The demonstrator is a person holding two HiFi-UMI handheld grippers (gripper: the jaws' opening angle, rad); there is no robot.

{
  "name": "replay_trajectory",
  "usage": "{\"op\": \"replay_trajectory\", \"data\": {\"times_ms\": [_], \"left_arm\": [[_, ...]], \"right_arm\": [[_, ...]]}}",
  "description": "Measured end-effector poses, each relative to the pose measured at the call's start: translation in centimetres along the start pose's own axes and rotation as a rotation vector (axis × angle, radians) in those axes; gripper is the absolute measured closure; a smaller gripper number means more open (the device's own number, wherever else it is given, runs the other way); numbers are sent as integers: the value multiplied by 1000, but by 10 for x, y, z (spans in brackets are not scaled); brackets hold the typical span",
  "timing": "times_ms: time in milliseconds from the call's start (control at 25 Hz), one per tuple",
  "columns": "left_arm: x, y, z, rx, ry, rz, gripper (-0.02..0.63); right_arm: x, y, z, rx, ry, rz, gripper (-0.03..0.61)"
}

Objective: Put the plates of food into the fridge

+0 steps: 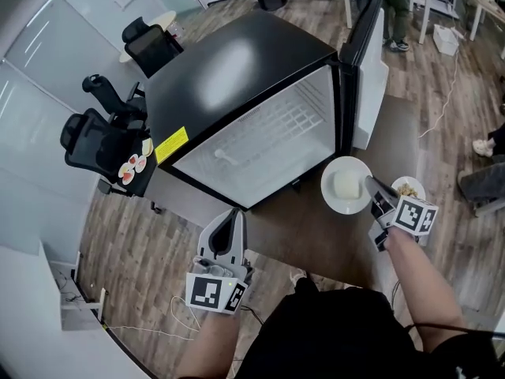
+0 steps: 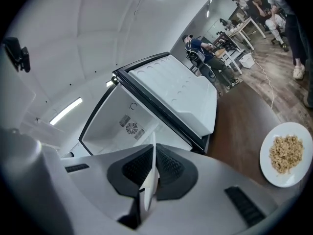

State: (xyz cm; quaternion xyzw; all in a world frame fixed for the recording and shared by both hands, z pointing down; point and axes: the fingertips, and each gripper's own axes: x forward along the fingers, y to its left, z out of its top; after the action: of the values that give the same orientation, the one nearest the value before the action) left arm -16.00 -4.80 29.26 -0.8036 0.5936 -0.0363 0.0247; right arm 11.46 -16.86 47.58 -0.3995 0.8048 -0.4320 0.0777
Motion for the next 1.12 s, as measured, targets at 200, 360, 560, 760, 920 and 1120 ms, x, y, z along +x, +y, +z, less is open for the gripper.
{"op": "replay_trajectory", "data": {"times_ms": [200,360,560,760,920,1120], "left_arm": [[-10,31,5,-1,-17,23,611],[-17,53,6,-2,-26,33,611],[-24,79,9,2,-40,45,611],[-31,106,17,4,-54,61,611],[-33,124,19,5,-56,66,611],[-33,144,17,5,-54,69,611]], "right_arm": [[27,30,5,-6,-7,19,560],[47,54,5,-29,-9,39,560],[69,81,12,-52,-30,68,560],[91,107,20,-45,-52,89,560],[109,122,26,-46,-66,87,560],[132,137,28,-34,-85,113,560]]}}
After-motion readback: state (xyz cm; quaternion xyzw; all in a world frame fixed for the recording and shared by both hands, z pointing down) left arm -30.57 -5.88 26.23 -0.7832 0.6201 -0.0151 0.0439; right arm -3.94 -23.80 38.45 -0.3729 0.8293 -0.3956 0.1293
